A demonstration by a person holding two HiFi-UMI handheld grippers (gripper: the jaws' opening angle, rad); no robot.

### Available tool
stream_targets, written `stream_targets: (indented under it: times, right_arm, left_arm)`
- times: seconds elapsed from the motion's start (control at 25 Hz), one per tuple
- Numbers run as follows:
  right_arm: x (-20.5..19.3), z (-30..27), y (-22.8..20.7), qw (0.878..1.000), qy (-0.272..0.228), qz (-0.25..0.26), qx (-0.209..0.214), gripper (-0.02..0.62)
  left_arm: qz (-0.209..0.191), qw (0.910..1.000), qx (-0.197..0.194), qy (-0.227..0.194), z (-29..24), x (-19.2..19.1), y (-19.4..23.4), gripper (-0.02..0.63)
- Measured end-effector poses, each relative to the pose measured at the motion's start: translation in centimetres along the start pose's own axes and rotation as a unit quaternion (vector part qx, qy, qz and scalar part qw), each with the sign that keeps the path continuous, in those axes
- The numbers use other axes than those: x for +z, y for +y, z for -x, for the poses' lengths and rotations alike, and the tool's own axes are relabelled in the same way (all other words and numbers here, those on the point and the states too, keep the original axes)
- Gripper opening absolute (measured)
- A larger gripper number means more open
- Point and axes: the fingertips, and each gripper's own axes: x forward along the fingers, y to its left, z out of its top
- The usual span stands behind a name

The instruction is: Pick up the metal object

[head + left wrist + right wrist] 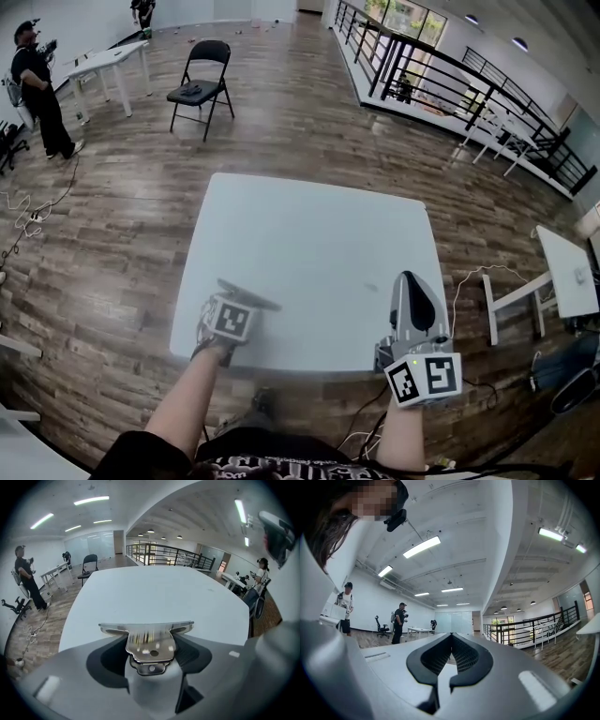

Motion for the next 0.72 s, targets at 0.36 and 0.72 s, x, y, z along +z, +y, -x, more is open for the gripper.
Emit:
stream_targets:
  times: [0.36, 0.72]
  right_arm:
    - [0.1, -0.1, 0.3, 1.0, -0.003, 0.0, 0.005, 0.005]
    - [0.4, -0.4, 0.4, 1.0, -0.008, -0.001, 0.014, 0.005]
  left_arm:
    - [0.016, 0.9945, -0.007, -0.103, 6.7, 5.0, 0.6, 0.288]
    - [-0.014, 0.9735, 0.016, -0.228, 17.9, 11.3, 0.8, 0.288]
